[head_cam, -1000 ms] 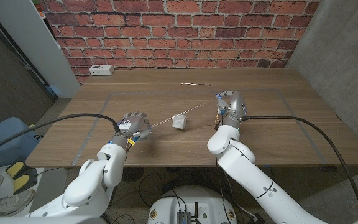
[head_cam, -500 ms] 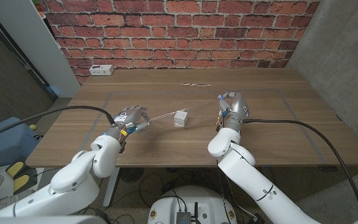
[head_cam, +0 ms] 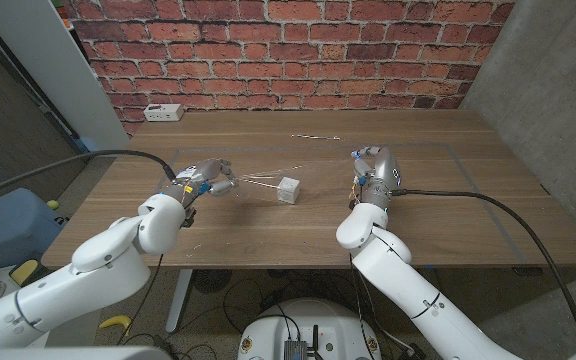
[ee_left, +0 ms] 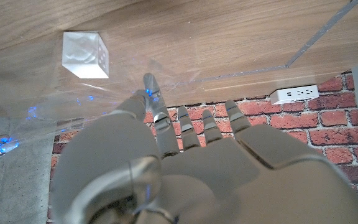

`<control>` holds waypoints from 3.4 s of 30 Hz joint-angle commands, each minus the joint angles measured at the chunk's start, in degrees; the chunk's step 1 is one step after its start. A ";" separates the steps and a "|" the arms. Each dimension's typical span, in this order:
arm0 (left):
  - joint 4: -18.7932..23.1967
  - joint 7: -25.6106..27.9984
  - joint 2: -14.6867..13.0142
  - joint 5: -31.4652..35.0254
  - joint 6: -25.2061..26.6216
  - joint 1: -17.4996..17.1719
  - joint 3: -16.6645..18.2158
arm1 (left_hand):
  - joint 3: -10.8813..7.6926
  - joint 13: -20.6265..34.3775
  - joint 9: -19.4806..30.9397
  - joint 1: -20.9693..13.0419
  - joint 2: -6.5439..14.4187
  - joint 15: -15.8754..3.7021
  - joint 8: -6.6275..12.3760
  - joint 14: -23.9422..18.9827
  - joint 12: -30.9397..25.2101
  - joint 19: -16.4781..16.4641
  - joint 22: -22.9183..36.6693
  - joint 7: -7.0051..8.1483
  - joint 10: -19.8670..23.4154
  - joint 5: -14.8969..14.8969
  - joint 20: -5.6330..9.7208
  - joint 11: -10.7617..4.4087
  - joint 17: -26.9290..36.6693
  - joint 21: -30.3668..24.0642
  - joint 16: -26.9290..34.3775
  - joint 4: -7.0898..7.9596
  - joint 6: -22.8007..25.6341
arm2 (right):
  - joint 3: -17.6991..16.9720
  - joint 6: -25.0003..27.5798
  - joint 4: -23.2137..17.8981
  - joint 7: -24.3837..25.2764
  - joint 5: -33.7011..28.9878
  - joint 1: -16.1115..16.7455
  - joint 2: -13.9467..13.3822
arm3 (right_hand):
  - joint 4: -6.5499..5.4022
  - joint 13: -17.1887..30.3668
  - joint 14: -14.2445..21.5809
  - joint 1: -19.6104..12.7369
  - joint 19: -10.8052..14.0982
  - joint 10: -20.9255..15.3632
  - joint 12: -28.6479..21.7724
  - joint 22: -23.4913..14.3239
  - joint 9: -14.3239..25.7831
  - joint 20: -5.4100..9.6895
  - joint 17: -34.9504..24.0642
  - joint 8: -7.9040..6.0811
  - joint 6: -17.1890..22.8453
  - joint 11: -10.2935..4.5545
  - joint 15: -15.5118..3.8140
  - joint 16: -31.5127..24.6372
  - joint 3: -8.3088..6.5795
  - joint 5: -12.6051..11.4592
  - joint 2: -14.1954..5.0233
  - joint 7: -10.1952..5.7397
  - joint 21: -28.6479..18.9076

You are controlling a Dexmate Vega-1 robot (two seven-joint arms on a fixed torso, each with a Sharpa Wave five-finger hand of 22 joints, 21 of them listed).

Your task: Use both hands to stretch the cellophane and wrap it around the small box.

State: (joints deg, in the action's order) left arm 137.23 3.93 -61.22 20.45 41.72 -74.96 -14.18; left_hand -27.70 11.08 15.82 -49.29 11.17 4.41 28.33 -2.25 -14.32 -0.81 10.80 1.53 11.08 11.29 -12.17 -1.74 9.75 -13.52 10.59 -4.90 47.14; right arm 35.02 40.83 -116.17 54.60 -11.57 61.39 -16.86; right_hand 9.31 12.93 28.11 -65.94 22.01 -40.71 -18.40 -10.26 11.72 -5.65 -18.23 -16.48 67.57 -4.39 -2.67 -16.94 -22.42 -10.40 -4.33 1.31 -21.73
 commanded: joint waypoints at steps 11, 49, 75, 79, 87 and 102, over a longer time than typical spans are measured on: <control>-5.44 -3.84 -2.70 -3.20 1.55 18.64 -10.32 | -1.00 0.33 1.22 0.15 0.56 0.22 0.05 1.08 0.44 0.74 0.21 0.21 -0.52 -0.71 -0.23 0.24 0.28 0.70 -0.09 1.09 -0.77 | -1.30 -3.29 4.90 -1.49 2.46 -4.09 0.75 | -0.21 0.21 -0.61 0.54 0.03 0.59 0.23 -0.18 0.48 -0.31 -0.97 0.22 3.06 -0.15 -5.71 -0.51 0.28 0.22 -0.22 2.67 0.35; -20.97 -15.52 6.41 4.89 -0.20 39.97 -25.67 | -2.04 0.37 2.03 0.76 0.02 -0.01 -0.24 1.35 0.74 1.06 0.19 0.38 0.22 -1.02 -0.21 -0.29 0.08 0.98 -0.04 1.81 -0.65 | 2.02 -1.03 17.39 -3.30 3.40 -15.40 2.24 | -0.98 0.06 -1.51 2.75 -0.06 2.62 1.63 -0.23 0.64 -0.75 -2.58 1.15 1.24 0.41 -4.52 -1.14 0.83 0.19 -0.69 0.54 0.85; -29.55 -14.04 13.29 7.57 -0.30 43.43 -29.88 | -2.79 0.36 2.01 0.69 -0.14 -0.42 -0.59 0.72 0.54 0.60 0.17 -0.77 1.78 -0.76 -0.15 -0.43 0.02 0.88 0.10 1.33 0.12 | 4.14 3.26 21.27 -5.40 3.94 -19.36 2.63 | -1.10 0.84 -3.45 4.92 0.28 8.54 4.37 -0.34 0.43 -1.54 -4.13 5.84 -12.05 1.20 -2.66 -0.87 0.75 0.14 -1.33 -3.78 1.28; -31.45 -12.81 14.56 7.29 -0.74 43.76 -30.19 | -2.98 0.36 2.31 0.63 -0.17 -0.55 -0.49 0.36 0.56 0.47 0.17 -0.87 2.03 -0.70 -0.15 -0.28 0.02 0.86 0.18 1.15 0.33 | 4.02 3.48 20.50 -5.44 4.16 -19.04 2.30 | -1.45 1.07 -4.47 6.61 0.19 11.74 5.58 -0.35 0.17 -1.92 -4.33 6.82 -18.32 1.90 -1.88 -0.19 0.84 0.24 -0.98 -4.25 1.55; -34.32 -11.72 16.51 8.14 0.16 45.21 -31.80 | -3.18 0.36 2.68 0.53 -0.19 -0.62 -0.33 0.07 0.57 0.39 0.16 -1.03 2.32 -0.63 -0.15 -0.59 0.02 0.86 0.22 0.91 0.59 | 2.10 -0.50 17.73 -4.82 5.30 -16.60 0.83 | -4.15 1.12 -6.07 13.46 -0.43 15.51 6.61 -0.40 -0.05 -2.52 -5.66 6.54 -25.57 3.17 -0.71 -0.11 3.63 0.40 -0.43 -3.69 2.26; -38.22 -9.36 19.36 10.35 1.99 47.53 -34.34 | -1.38 0.69 0.56 4.43 -1.75 -0.44 -12.20 0.77 1.92 1.44 0.20 2.50 -0.66 -0.53 -0.22 0.32 0.26 1.39 -0.07 0.87 -19.12 | 1.31 -2.97 16.77 -3.86 5.20 -15.23 0.14 | -5.00 1.08 -7.03 16.29 -0.94 16.77 6.69 -0.46 -0.08 -2.78 -6.42 6.02 -27.13 3.79 0.03 -0.14 4.80 0.30 -0.73 -3.09 2.70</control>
State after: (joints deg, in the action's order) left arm 101.62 -7.11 -43.74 29.78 42.75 -28.73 -47.18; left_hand -29.98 11.48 17.01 -46.14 9.97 3.55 19.51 -2.09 -12.70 -0.26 10.79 2.87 11.44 10.45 -12.26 -1.73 9.75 -12.42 10.61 -3.99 33.62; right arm 36.80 39.48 -98.82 50.34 -6.45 45.37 -16.17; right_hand 4.27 13.83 21.15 -49.91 20.98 -24.23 -11.65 -10.55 11.44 -8.10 -24.34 -10.18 40.72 -0.61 -2.47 -17.34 -17.61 -10.15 -4.84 -1.74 -19.05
